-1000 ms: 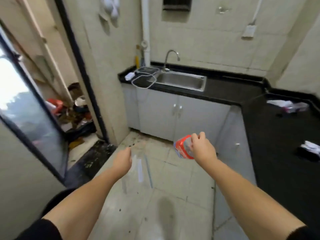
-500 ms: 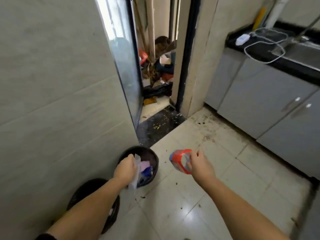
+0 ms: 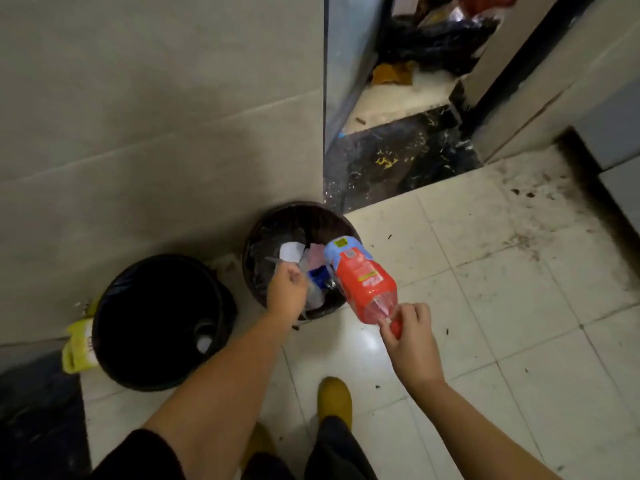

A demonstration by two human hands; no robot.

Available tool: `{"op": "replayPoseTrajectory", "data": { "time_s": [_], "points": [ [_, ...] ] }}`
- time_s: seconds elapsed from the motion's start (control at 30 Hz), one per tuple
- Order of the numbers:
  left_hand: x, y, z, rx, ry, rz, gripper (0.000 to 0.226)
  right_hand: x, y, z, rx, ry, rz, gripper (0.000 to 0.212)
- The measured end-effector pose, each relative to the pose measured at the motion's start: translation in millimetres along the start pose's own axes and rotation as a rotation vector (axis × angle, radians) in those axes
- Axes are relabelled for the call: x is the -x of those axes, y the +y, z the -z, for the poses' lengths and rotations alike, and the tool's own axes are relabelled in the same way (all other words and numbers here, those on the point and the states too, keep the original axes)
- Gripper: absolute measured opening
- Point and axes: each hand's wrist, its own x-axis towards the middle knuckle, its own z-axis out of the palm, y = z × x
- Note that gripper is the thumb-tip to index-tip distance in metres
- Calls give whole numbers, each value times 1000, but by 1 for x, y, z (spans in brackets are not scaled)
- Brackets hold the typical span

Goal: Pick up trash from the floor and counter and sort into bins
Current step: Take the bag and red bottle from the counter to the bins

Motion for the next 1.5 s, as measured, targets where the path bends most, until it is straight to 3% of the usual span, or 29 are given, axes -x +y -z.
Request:
{"op": "replayPoseTrajectory", "data": {
  "time_s": [0.07, 0.27, 0.37, 0.6, 0.7, 0.8, 1.1, 1.23, 1.37, 1.5],
  "points": [
    [-13, -16, -16, 62, -49, 26, 9, -8, 11, -12, 8, -11, -11, 26],
    [-10, -64, 3, 87, -142, 153, 34, -8, -2, -19, 46, -67, -7, 29],
    [4, -93, 42, 82, -168, 186, 32, -4, -35, -20, 67, -109, 40, 29],
    [24, -189, 127, -364, -199, 241, 61, 3, -138, -92, 161, -308, 361, 32],
    [20, -237, 140, -639, -308, 240, 66, 5, -174, -148, 320, -409, 554, 30],
    [14, -279, 140, -727, -423, 262, 67, 2, -203, -202, 333, -447, 626, 24],
    [14, -327, 109, -622, -151, 124, 65, 6, -224, -367, 535, -466, 696, 30],
    [14, -342, 108, -614, -78, 37, 67, 23, -214, -417, 635, -583, 692, 45],
    [14, -342, 114, -637, -142, 64, 68, 30, -213, -410, 680, -646, 728, 46],
    [35, -316, 147, -647, -219, 138, 66, 16, -232, -339, 709, -614, 741, 47]
  ]
}}
